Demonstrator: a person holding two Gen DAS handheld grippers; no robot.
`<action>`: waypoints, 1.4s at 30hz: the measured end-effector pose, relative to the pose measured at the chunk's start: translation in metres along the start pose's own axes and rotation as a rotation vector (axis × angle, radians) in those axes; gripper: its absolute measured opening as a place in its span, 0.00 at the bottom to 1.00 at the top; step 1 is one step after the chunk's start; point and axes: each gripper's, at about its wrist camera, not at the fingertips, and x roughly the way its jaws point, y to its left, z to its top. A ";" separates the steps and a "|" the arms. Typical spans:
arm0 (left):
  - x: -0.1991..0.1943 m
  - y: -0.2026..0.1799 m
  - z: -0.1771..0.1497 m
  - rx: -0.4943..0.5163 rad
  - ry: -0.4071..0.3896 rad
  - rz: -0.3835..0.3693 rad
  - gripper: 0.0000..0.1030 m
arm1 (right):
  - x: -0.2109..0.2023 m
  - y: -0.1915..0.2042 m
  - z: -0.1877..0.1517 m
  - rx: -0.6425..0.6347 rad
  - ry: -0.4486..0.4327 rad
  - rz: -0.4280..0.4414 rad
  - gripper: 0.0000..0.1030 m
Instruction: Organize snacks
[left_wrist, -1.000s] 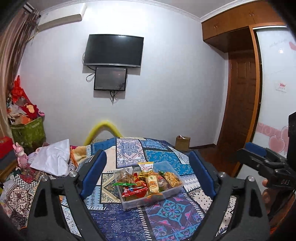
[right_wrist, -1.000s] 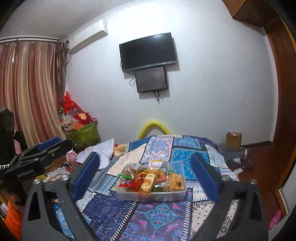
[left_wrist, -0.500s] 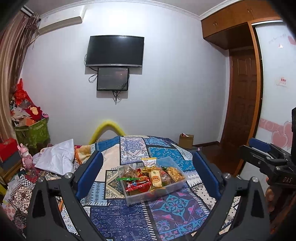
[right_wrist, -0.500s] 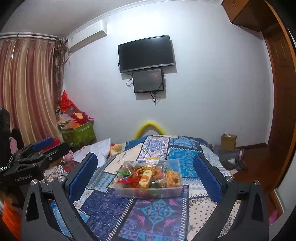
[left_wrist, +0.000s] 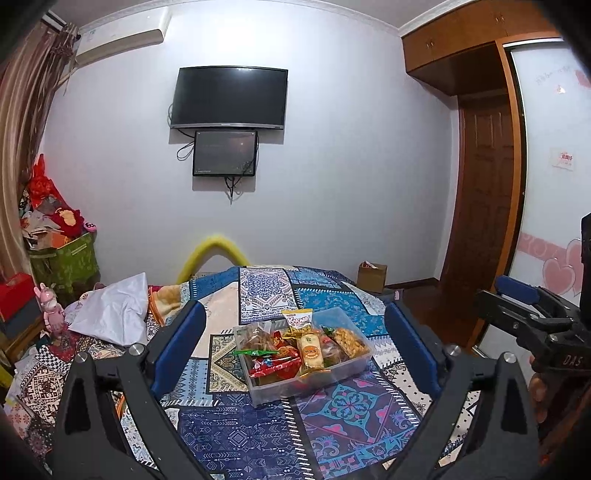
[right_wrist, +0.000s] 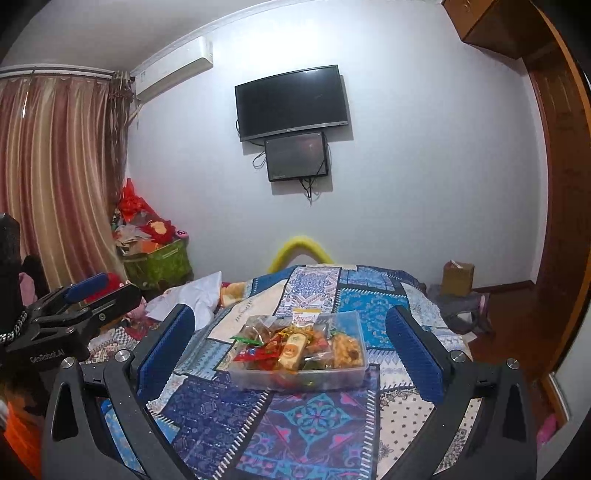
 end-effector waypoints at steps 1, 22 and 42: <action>0.000 0.000 0.000 0.000 0.001 0.000 0.96 | 0.000 0.000 0.000 -0.001 -0.001 -0.001 1.00; 0.001 -0.001 -0.001 -0.003 0.005 -0.007 0.96 | -0.002 0.002 0.002 0.002 -0.009 -0.001 1.00; 0.003 -0.004 -0.001 0.002 0.014 -0.019 0.96 | -0.003 0.003 0.003 0.001 -0.011 -0.002 1.00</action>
